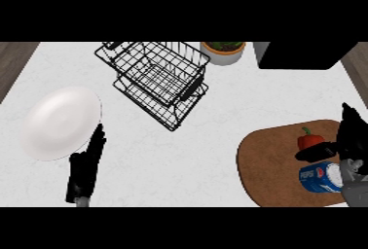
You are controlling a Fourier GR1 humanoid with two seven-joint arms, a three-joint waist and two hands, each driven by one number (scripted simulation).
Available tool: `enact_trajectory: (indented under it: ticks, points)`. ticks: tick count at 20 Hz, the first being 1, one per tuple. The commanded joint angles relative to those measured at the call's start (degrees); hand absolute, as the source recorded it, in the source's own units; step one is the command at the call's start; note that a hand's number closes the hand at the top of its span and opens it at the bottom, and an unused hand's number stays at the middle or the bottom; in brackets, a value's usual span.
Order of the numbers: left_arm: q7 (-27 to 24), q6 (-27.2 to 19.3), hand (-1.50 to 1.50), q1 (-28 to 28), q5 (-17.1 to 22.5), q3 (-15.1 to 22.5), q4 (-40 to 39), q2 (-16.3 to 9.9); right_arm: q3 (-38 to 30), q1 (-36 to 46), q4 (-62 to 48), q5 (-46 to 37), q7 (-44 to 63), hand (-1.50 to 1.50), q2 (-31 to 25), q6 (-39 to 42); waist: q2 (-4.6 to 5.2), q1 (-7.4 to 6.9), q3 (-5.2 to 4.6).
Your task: Pick the bell pepper from the cutting board and place it in the tiered basket
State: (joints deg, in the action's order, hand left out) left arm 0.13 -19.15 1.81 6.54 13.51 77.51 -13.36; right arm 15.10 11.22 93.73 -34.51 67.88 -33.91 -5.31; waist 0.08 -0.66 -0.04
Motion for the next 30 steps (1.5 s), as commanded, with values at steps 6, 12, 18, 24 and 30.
enact_trajectory:
  ticks: [6, 12, 18, 24, 30]
  points:
    - [1.2, -2.3, 0.00, 0.6, -2.4, 1.7, 1.2, 2.4, -3.0, 6.2, -8.6, 3.8, 10.2, -1.50, 2.5, 12.2, -0.02, 0.00, 0.00]
    - [-0.3, -2.1, 0.00, 1.2, -3.2, 1.0, 0.7, 2.5, -3.6, 5.2, -8.6, 2.5, 10.1, -1.50, 5.0, 13.0, -0.12, 0.70, -0.01]
    - [0.6, 1.5, 0.00, 2.5, -0.8, -1.3, 2.2, 0.5, -5.5, 8.4, -15.6, 0.4, 8.2, -1.50, 8.5, 12.7, -0.04, 0.28, 0.01]
    - [0.1, -0.8, 0.00, 3.7, -4.0, 1.2, 3.4, 2.7, -10.2, 5.8, -16.7, 2.6, 4.9, -1.50, 7.8, 14.7, -0.15, 0.57, 0.04]
    - [2.7, 1.5, 0.00, 2.0, -2.5, -1.4, 4.0, 1.7, -11.3, 5.4, -18.6, 0.6, 3.7, -1.50, 10.6, 14.8, -0.13, 0.53, 0.04]
